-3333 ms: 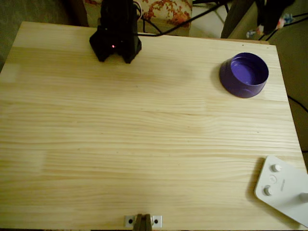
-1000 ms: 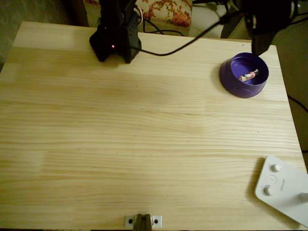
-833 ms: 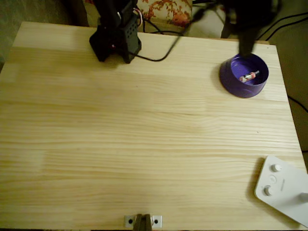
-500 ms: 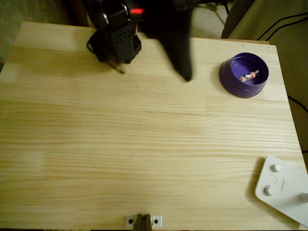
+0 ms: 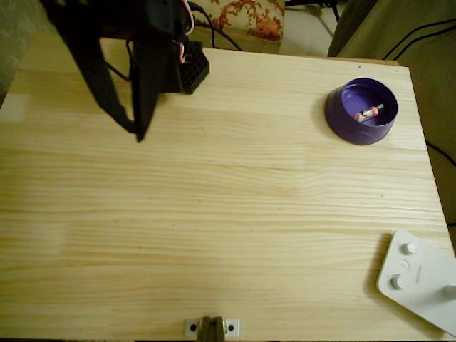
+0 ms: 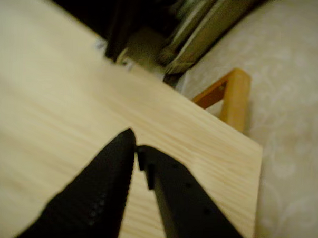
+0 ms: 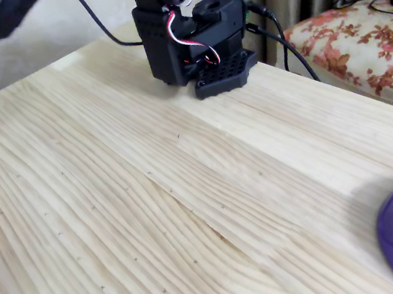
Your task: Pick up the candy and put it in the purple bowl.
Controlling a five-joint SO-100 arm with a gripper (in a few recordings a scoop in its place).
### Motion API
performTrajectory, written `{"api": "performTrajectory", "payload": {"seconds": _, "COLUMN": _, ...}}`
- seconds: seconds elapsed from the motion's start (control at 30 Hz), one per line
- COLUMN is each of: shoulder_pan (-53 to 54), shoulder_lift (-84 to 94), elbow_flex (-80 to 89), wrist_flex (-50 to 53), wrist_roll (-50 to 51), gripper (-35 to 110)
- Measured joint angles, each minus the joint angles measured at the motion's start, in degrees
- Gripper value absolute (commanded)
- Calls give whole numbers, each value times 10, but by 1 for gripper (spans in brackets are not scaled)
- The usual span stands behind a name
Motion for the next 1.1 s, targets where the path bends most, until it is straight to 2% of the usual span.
{"api": "performTrajectory", "payload": {"seconds": 0.3, "shoulder_pan": 44, "shoulder_lift": 142, "elbow_flex": 156, "wrist_flex": -76, "wrist_roll": 154, "gripper": 0}}
{"api": "performTrajectory", "payload": {"seconds": 0.73, "shoulder_pan": 70, "shoulder_lift": 332, "elbow_flex": 339, "wrist_flex": -100, "wrist_roll": 184, "gripper": 0}}
{"api": "performTrajectory", "payload": {"seconds": 1.1, "shoulder_pan": 40, "shoulder_lift": 353, "elbow_flex": 403, "wrist_flex": -42, "wrist_roll": 218, "gripper": 0}}
